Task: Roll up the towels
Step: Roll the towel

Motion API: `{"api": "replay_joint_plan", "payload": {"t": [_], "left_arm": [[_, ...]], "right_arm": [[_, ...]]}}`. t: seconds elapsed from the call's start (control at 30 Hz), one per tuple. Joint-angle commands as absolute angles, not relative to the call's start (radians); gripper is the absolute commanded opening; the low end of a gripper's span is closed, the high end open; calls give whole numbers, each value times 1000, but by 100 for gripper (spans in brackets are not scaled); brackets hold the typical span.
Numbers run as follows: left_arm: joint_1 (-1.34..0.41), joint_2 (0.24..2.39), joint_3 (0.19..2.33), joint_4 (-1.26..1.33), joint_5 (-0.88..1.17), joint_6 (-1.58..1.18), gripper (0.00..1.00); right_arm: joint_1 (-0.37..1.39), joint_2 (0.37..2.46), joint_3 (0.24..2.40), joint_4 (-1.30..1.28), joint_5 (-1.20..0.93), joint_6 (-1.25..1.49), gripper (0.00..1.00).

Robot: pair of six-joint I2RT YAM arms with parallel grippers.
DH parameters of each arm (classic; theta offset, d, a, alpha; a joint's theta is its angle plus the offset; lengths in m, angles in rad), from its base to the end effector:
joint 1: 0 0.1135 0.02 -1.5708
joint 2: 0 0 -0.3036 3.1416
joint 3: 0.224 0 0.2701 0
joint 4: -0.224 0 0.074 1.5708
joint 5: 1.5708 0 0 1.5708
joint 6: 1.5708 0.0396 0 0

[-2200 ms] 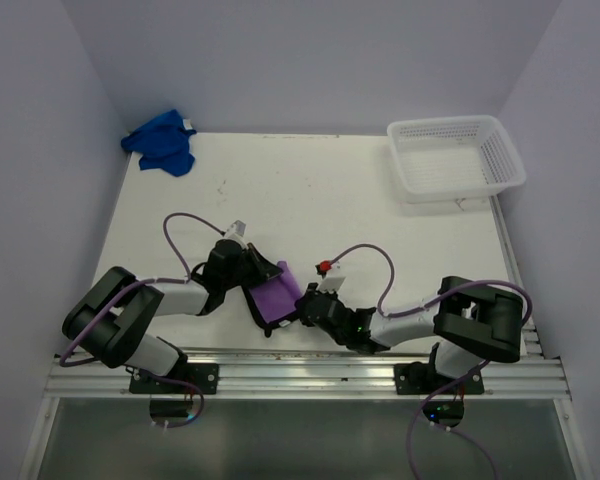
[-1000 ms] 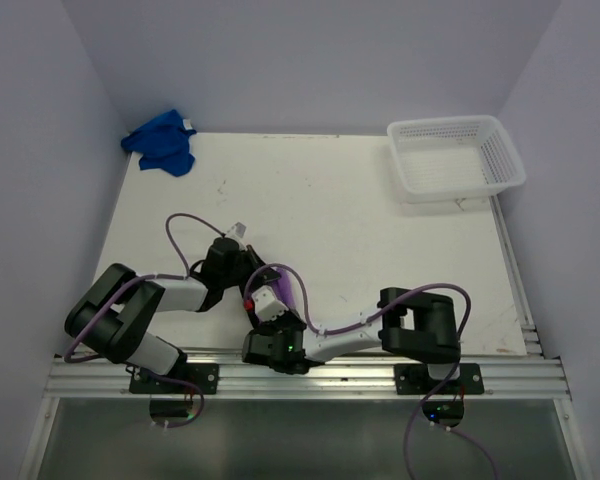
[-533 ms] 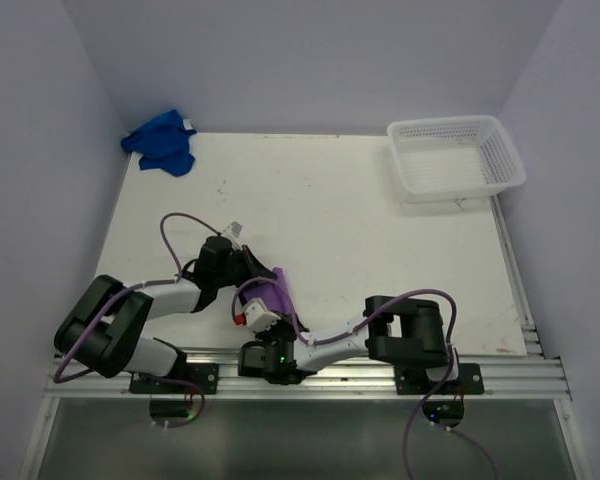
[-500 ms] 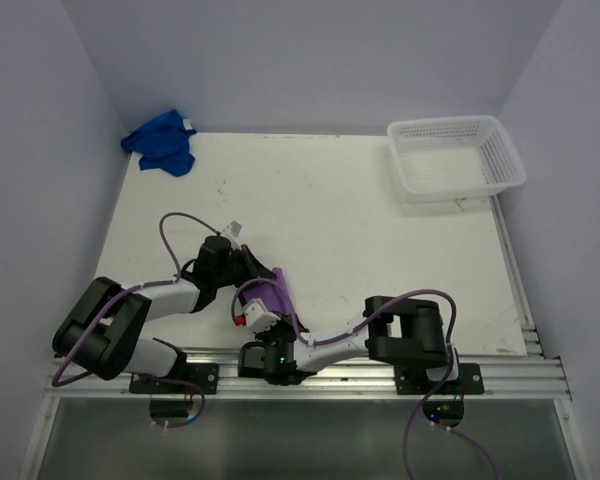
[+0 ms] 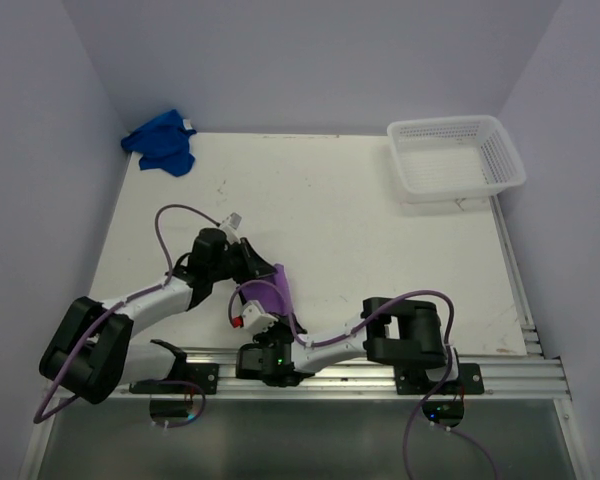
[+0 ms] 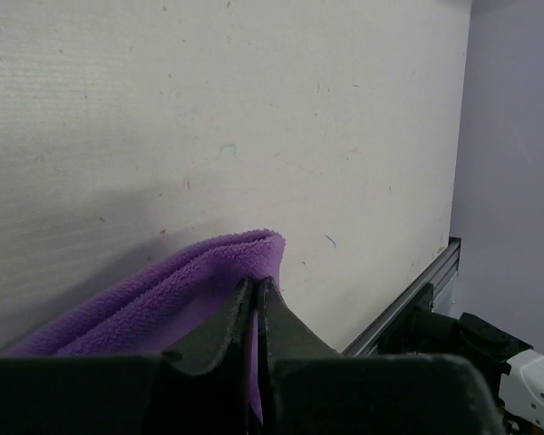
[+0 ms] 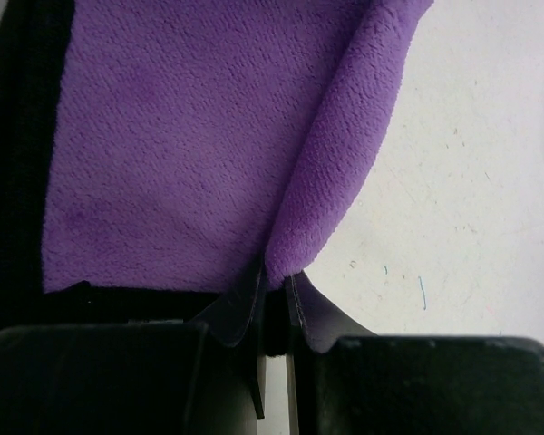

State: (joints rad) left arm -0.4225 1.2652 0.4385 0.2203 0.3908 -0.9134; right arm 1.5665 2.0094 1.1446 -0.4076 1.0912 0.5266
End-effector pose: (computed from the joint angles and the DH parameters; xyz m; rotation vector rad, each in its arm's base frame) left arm 0.2146 -0.1130 0.1869 -0.3371 2.3543 -1.1345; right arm 0.0368 0.3924 0.1387 -0.8509 1.8605 -0.3540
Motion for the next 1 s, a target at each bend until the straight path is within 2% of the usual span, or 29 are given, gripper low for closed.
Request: {"api": "replay_joint_plan", "payload": {"t": [0.0, 0.3, 0.43, 0.57, 0.8, 0.97], "left_arm": [[-391, 1213, 535, 273, 354, -885, 8], [-391, 1189, 575, 153, 248, -824, 8], [-391, 1207, 517, 317, 366, -894, 8], [-400, 1276, 456, 561, 532, -992, 0], [-503, 1325, 457, 571, 497, -965, 0], [-512, 1402, 400, 682, 525, -1000, 0]], "right_arm": [[1592, 2034, 1163, -465, 1054, 543, 0], [1594, 2043, 1163, -466, 1042, 560, 0], [1594, 2045, 1164, -465, 1043, 558, 0], [1594, 2052, 1170, -468, 1048, 557, 0], [1594, 2056, 1170, -466, 1046, 561, 0], [1594, 2052, 1164, -465, 1049, 563, 0]]}}
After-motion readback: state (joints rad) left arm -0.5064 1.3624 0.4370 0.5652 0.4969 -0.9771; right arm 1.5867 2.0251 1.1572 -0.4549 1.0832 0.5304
